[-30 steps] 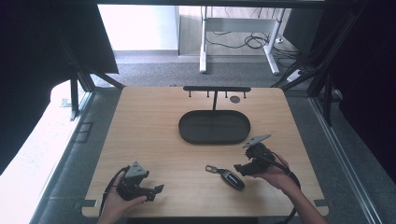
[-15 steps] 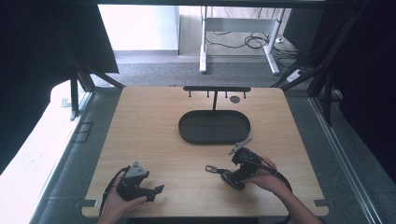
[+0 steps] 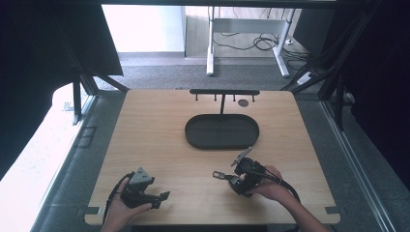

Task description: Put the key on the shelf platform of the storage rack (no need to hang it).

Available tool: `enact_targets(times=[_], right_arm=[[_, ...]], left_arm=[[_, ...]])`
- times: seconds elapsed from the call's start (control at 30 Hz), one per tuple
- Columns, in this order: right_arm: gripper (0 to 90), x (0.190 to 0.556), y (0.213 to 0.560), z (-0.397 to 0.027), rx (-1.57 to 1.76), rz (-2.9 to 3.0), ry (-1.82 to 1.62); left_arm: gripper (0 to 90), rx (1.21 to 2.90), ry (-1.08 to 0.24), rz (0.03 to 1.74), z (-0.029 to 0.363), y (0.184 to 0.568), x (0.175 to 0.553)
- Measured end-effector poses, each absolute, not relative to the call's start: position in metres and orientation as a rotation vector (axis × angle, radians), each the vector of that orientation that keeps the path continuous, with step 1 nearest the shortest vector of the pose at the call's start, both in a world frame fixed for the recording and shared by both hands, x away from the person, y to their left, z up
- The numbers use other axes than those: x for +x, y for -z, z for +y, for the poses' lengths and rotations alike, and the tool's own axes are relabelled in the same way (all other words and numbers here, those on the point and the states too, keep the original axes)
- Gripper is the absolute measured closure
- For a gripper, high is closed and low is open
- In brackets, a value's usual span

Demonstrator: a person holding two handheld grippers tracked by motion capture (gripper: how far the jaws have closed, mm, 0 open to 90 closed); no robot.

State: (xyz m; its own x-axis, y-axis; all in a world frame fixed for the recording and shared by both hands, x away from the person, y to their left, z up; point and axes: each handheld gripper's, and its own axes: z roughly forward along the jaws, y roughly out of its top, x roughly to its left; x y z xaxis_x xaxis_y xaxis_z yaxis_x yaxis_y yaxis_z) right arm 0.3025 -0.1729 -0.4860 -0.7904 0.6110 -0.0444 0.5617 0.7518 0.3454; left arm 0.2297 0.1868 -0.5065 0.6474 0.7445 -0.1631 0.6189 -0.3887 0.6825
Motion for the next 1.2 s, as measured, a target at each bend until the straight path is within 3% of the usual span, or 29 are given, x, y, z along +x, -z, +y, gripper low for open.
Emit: enact_targets(times=[0.53,0.87,0.9,1.2], right_arm=[[30.5,0.303,0.498,-0.166,0.932,2.809,-0.350],[40.4,0.306,0.503,-0.162,0.949,2.830,-0.322],[47.0,0.307,0.503,-0.164,0.962,2.848,-0.335],[49.3,0.310,0.502,-0.166,0.985,2.863,-0.331]], left_arm=[[19.8,2.125,-0.224,1.054,0.188,0.506,0.230],[20.0,2.120,-0.233,1.049,0.186,0.506,0.229],[20.1,2.121,-0.234,1.048,0.186,0.506,0.229],[20.0,2.122,-0.235,1.049,0.186,0.505,0.229]])
